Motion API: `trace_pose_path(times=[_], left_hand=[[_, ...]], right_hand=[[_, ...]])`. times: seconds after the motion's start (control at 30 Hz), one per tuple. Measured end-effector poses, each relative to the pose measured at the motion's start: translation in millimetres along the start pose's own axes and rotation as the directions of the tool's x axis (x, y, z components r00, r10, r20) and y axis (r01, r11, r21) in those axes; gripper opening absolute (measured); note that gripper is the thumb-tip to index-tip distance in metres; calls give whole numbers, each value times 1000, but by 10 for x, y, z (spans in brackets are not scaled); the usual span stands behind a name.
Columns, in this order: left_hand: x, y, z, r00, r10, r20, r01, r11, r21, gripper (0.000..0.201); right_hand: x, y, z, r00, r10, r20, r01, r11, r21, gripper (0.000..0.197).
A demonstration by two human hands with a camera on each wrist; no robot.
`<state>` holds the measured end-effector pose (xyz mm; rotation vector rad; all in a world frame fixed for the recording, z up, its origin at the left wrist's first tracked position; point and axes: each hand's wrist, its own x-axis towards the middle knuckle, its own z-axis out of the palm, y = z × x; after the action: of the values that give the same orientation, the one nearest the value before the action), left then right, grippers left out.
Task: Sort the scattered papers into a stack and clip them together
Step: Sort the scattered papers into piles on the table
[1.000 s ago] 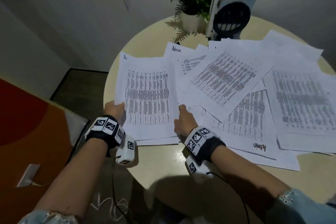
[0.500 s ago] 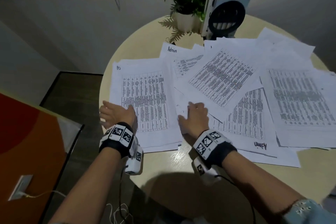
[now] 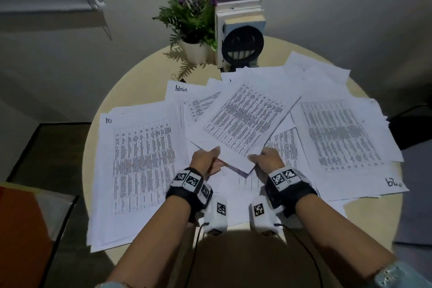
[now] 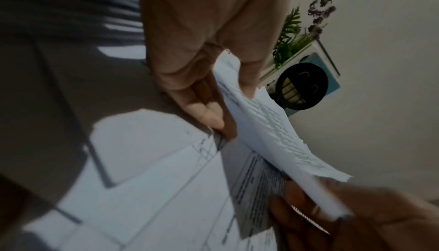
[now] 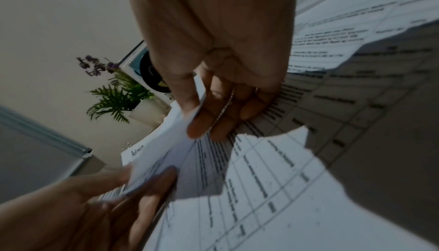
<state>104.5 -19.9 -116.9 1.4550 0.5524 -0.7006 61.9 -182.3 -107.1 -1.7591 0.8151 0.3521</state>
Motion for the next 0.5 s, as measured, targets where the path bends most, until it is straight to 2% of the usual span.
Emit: trace_pose_path(times=[0.07,0.1,0.17,0.23,0.3,0.33,0.4,0.47,0.5], left_hand=[[10,36,75,997,11,-77,-9,1000,23,16],[13,68,86,990,45,-136,-27,991,130,14],[24,150,45,956,146,-256,-34,917,397,19],[-45,294,-39,925,230,-303,-43,853,520,36],[-64,420,-160,905,280,-319,-29,791,611,39],[-66,480,-206,905,293,-310,-32,772,635,34],[-32,529,-295,919,268,-289,-11,749,662,12],[-22,526,-339,925,237,-297,41,714,698,30],[-18,508,-354,928,220,-302,58,713,699,34]], right_hand=[[-14,2,-38,993,-9,122,14,999,-38,23],[-5,15,-73,989,5,151,-3,1000,-13,25],[24,16,-149,995,60,85,-70,990,119,27],[93,13,-219,989,145,-27,-130,944,304,26],[137,-82,-207,980,197,19,-183,870,458,33],[184,-142,-181,978,195,69,-204,849,488,42],[287,-262,-92,969,219,116,-248,869,428,63],[325,-330,-32,966,250,58,-255,910,326,70],[344,-344,-31,970,243,6,-234,931,281,64]])
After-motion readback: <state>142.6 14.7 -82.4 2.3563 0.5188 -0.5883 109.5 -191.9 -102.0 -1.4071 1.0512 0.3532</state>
